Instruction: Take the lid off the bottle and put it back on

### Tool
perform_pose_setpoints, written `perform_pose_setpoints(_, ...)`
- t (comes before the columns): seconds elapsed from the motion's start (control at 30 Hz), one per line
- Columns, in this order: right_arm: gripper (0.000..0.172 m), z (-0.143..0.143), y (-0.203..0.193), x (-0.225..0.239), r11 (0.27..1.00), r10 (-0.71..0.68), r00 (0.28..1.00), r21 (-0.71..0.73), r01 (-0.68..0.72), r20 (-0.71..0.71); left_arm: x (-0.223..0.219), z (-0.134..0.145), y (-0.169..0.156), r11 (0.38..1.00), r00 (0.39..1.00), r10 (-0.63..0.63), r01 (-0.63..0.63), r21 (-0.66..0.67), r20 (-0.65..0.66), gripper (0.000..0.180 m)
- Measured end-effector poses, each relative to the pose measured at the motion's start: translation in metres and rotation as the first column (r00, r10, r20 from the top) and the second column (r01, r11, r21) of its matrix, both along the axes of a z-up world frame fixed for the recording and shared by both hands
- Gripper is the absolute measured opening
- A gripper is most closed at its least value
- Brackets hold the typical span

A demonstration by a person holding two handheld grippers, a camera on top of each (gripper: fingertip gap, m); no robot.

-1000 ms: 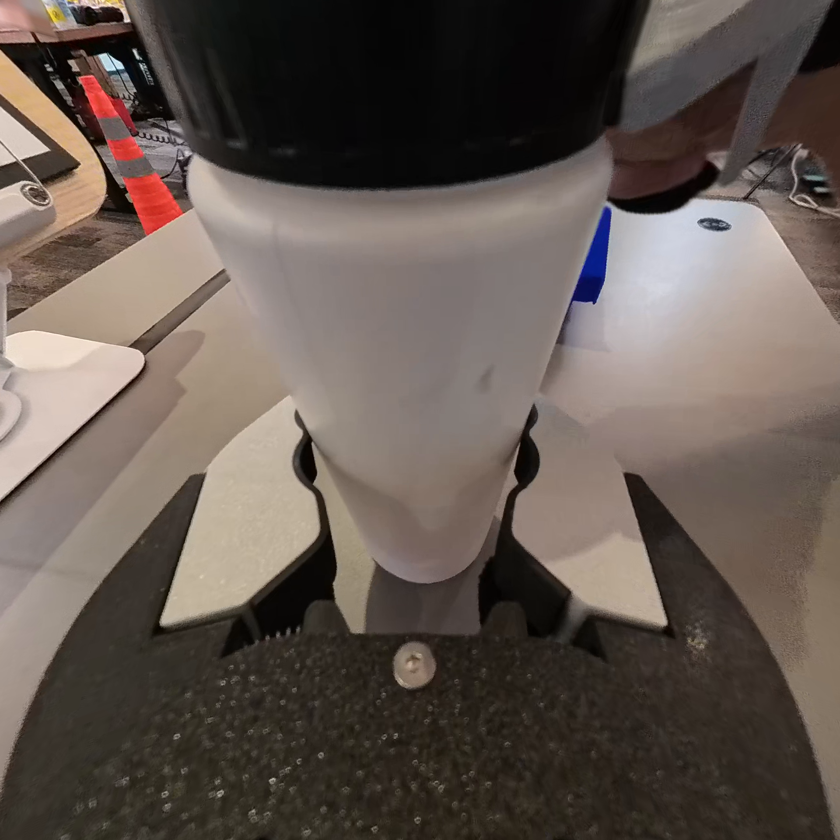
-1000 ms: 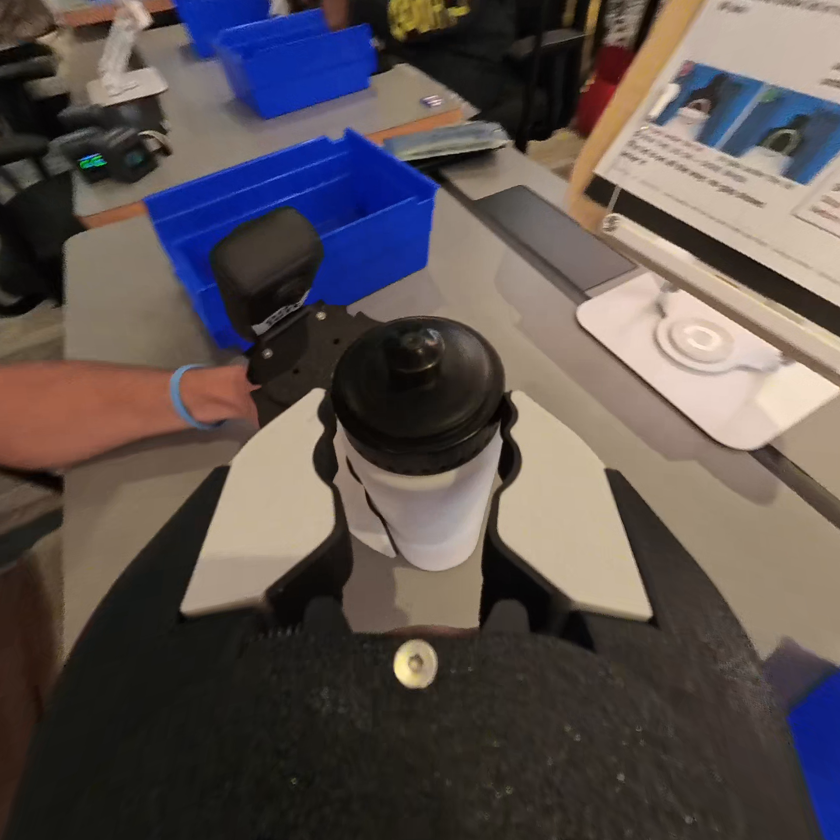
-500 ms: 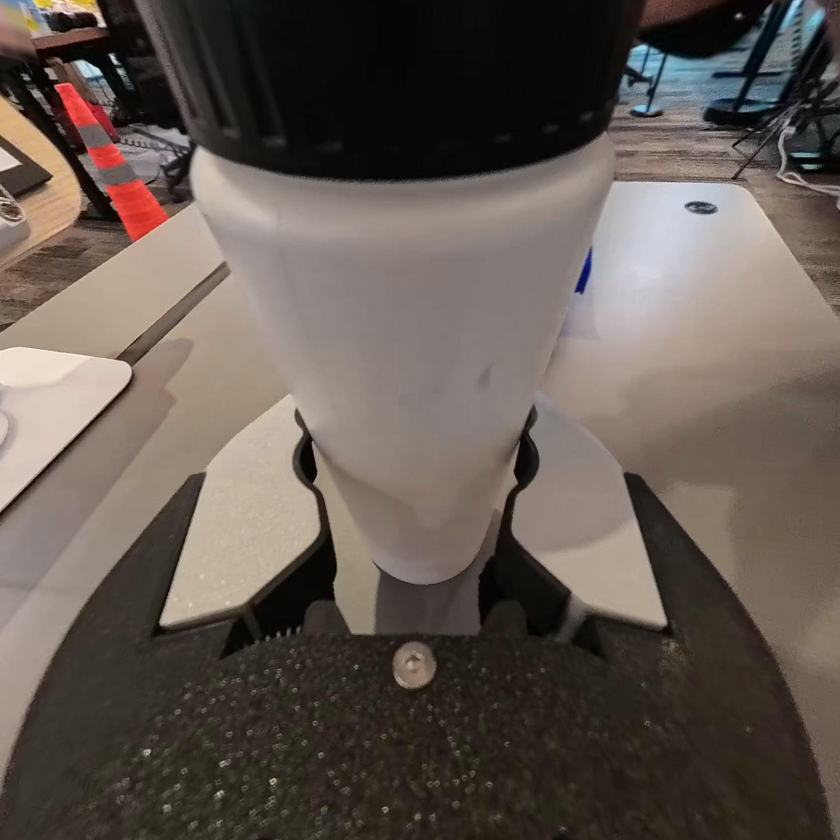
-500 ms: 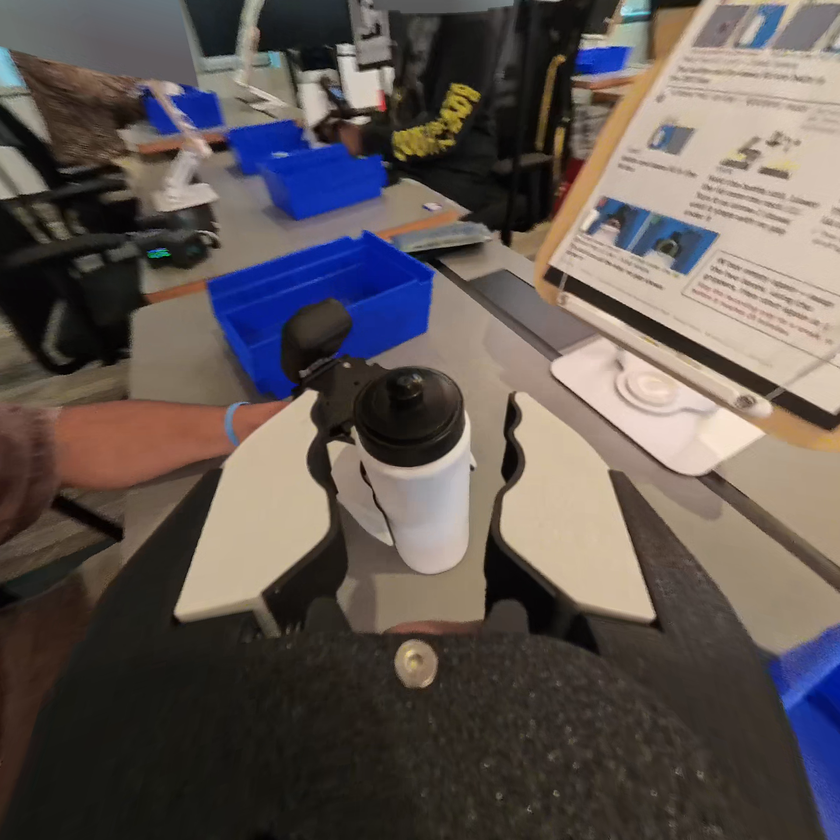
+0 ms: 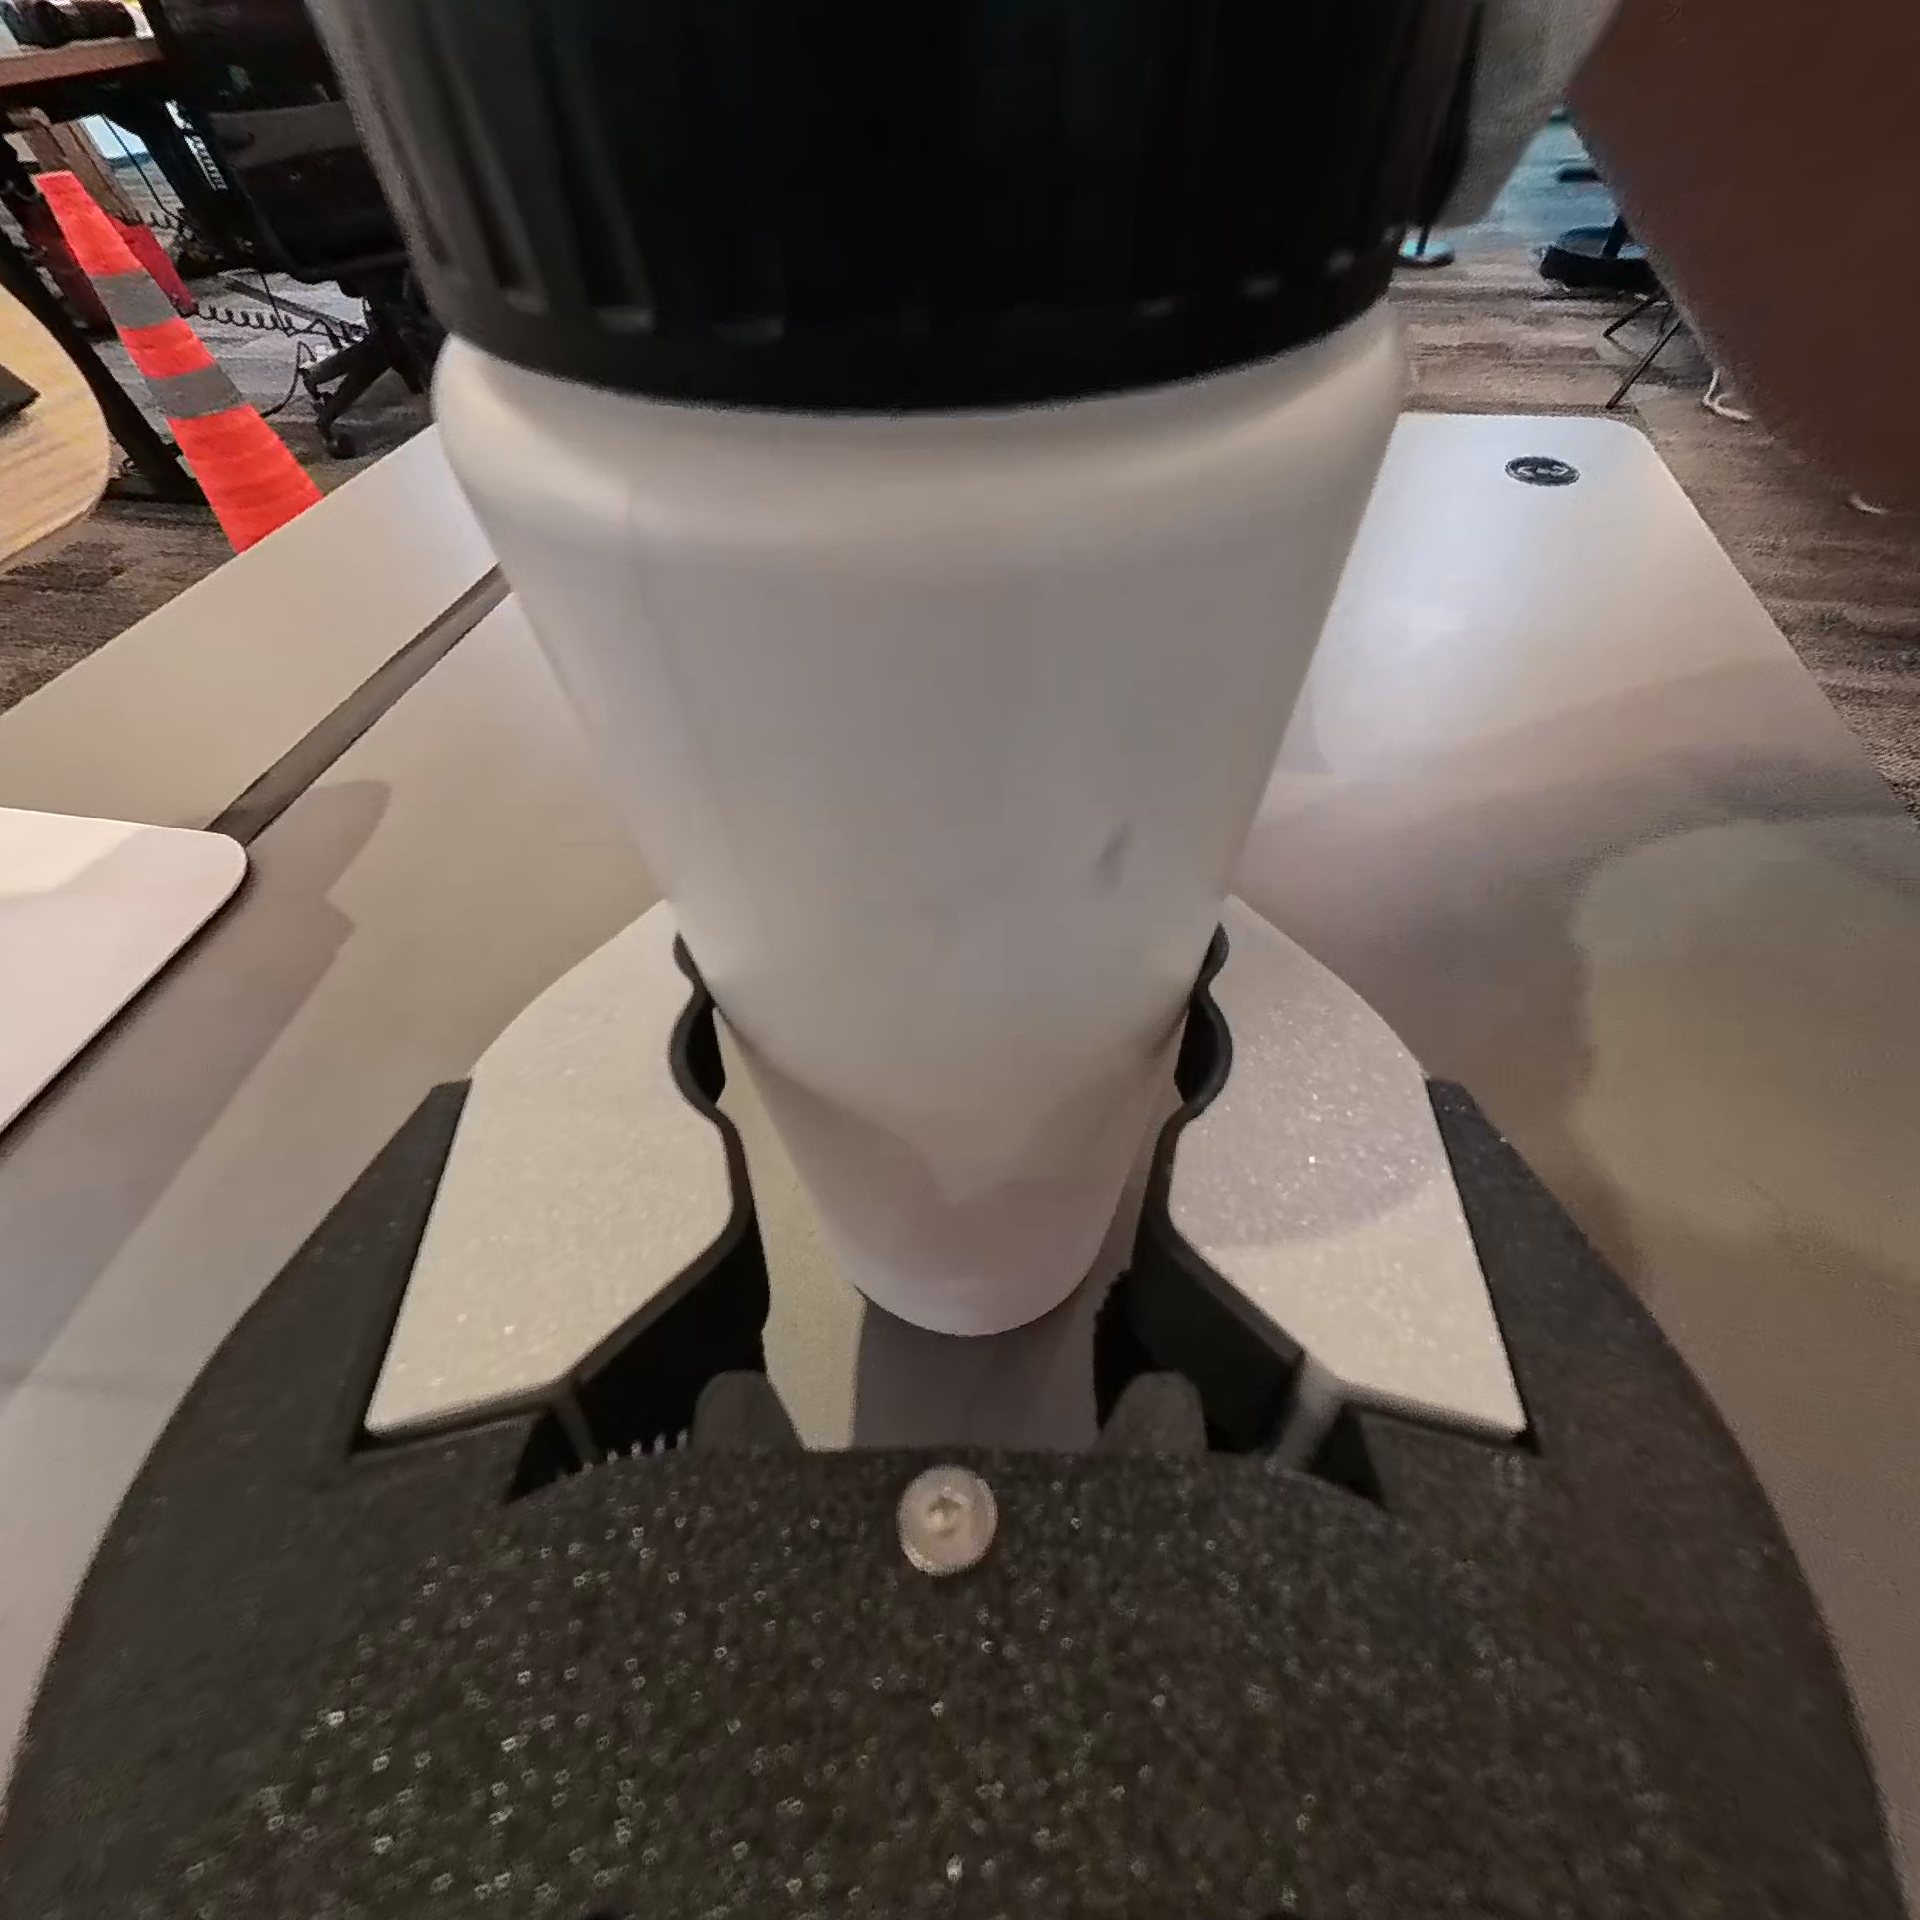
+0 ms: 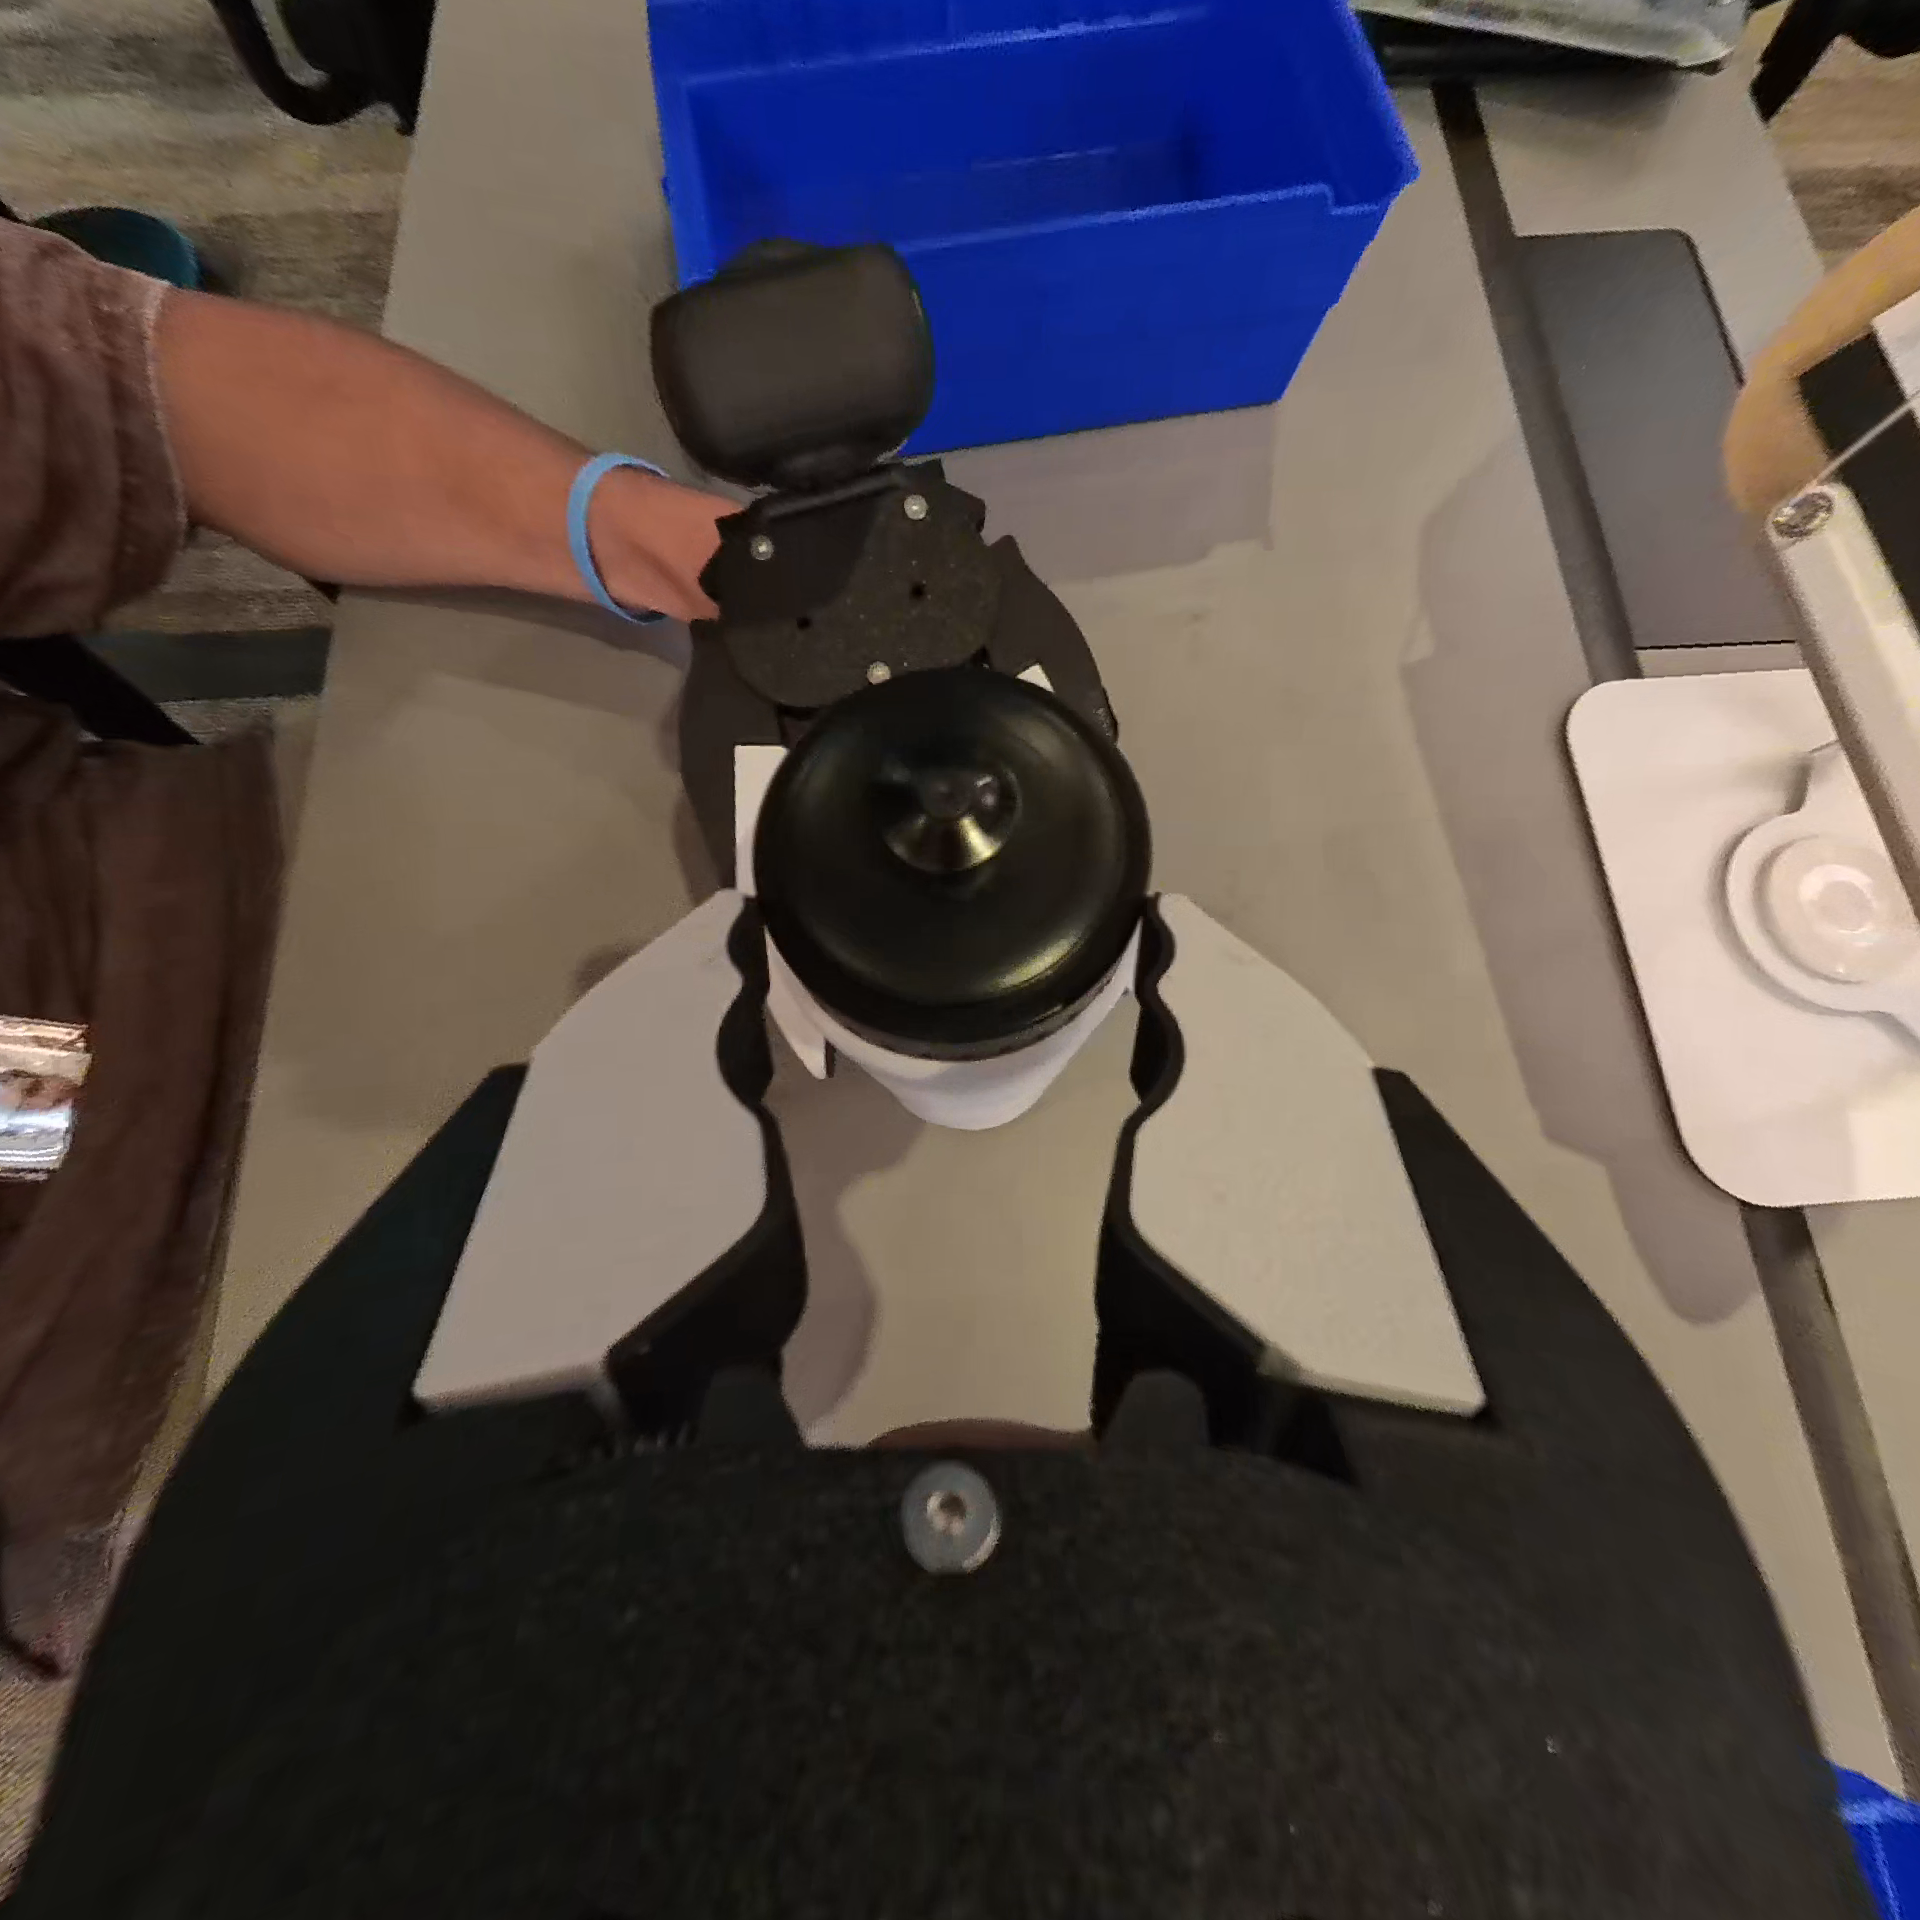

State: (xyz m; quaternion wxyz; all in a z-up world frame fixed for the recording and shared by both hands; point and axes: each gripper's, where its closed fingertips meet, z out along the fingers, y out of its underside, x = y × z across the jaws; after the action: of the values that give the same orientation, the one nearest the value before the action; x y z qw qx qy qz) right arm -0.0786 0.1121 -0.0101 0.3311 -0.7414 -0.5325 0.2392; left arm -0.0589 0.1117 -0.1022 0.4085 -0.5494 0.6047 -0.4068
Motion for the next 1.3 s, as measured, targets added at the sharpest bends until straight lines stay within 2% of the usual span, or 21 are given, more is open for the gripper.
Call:
perform_pose_setpoints(0.23, 0.063, 0.001, -0.004, 0.006, 0.984, -0.171, 0.985, 0.044, 0.172, -0.025, 0.001, 0.0, 0.002, 0.999, 1.0, 0.029, -0.029, 0.019, -0.01, 0.086)
perform_pose_setpoints(0.53, 0.055, -0.001, -0.01, 0.01, 0.912, -0.405, 0.911, 0.034, 0.408, -0.077, 0.002, 0.0, 0.003, 0.999, 0.999, 0.049, -0.048, 0.025, -0.016, 0.086)
perform_pose_setpoints(0.67, 0.059, -0.002, -0.008, 0.008, 0.909, -0.402, 0.912, 0.082, 0.409, -0.088, 0.002, 0.0, 0.003, 0.999, 0.999, 0.044, -0.043, 0.025, -0.015, 0.086)
perform_pose_setpoints(0.77, 0.079, -0.001, -0.007, -0.001, 0.946, -0.302, 0.945, 0.083, 0.314, -0.128, 0.003, 0.0, 0.0, 1.0, 1.0, 0.027, -0.026, 0.017, -0.012, 0.086)
perform_pose_setpoints(0.9, 0.072, 0.007, 0.004, -0.009, 0.97, -0.242, 0.944, -0.035, 0.24, -0.226, 0.005, 0.0, -0.002, 1.0, 1.0, 0.027, -0.027, 0.009, -0.011, 0.086)
perform_pose_setpoints(1.03, 0.071, 0.007, 0.003, -0.009, 0.958, -0.286, 0.93, -0.037, 0.286, -0.23, 0.006, 0.0, -0.004, 0.999, 0.999, 0.029, -0.028, 0.022, -0.019, 0.086)
perform_pose_setpoints(1.3, 0.072, 0.008, 0.004, -0.007, 0.885, -0.453, 0.855, -0.009, 0.466, -0.251, 0.008, -0.001, -0.006, 0.999, 0.999, 0.038, -0.037, 0.026, -0.031, 0.086)
